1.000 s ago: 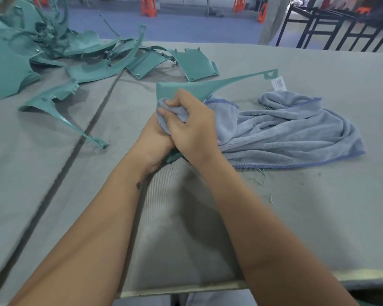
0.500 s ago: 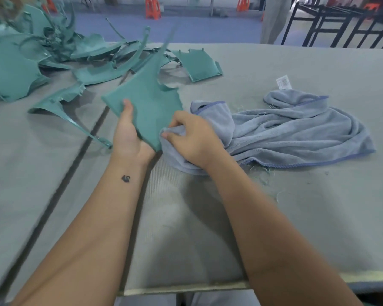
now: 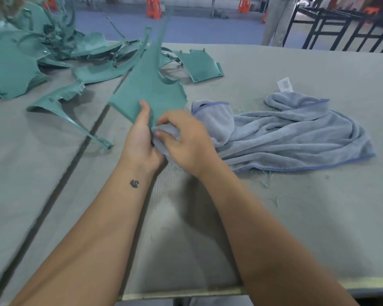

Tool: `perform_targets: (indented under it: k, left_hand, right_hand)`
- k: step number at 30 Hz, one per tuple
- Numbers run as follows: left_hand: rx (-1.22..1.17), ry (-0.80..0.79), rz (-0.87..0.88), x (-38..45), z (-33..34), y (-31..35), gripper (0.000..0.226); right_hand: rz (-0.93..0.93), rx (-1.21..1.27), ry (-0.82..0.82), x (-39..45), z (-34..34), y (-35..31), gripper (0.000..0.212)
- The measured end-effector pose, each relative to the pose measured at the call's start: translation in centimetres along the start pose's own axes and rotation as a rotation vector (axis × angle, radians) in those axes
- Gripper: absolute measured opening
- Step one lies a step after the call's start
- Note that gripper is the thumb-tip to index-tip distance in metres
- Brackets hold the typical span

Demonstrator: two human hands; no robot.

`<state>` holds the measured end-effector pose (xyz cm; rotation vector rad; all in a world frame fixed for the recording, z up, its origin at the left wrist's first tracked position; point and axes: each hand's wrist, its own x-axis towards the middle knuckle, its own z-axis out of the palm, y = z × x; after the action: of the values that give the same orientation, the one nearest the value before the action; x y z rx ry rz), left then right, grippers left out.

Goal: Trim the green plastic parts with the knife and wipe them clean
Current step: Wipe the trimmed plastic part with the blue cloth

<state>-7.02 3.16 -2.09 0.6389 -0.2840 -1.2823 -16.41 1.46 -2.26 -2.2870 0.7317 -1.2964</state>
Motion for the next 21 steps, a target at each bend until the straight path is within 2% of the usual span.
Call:
perform_targets:
  k: [2, 4, 6, 9, 12, 18, 21]
  left_hand:
    - [0.037, 0.025, -0.048, -0.1, 0.1, -0.1, 0.049]
    - [0.084, 0.015, -0.065, -0.4, 0.7, -0.6, 0.045]
    - [0.208, 0.004, -0.026, -0.8, 1.0, -1.3, 0.033]
    - [0.38, 0.0, 0.09, -1.1, 1.2, -1.8, 0.017]
    - [0.404, 0.028, 0.151, -1.0, 1.1, -1.6, 0.014]
    - [0.297, 0.054, 0.225, -0.6, 0.7, -1.0, 0.016]
    - [0.388, 0.06, 0.23, -0.7, 0.7, -1.2, 0.015]
  right_hand:
    - [0.041, -0.09, 0.016, 0.5, 0.5, 0.3, 0.007]
    - [0.089, -0.162, 0.137, 1.2, 0.2, 0.8, 0.015]
    - [0.142, -0.318, 0.244, 1.8, -0.8, 1.6, 0.023]
    - [0.136, -0.608, 0.337, 2.0, -2.1, 2.6, 0.019]
    - [0.119, -0.621, 0.312, 1.8, -2.1, 2.5, 0.016]
    - [0.249, -0.457, 0.093, 1.1, -1.7, 2.7, 0.014]
    - [0.242, -0.528, 0.152, 1.1, -2.1, 2.7, 0.012]
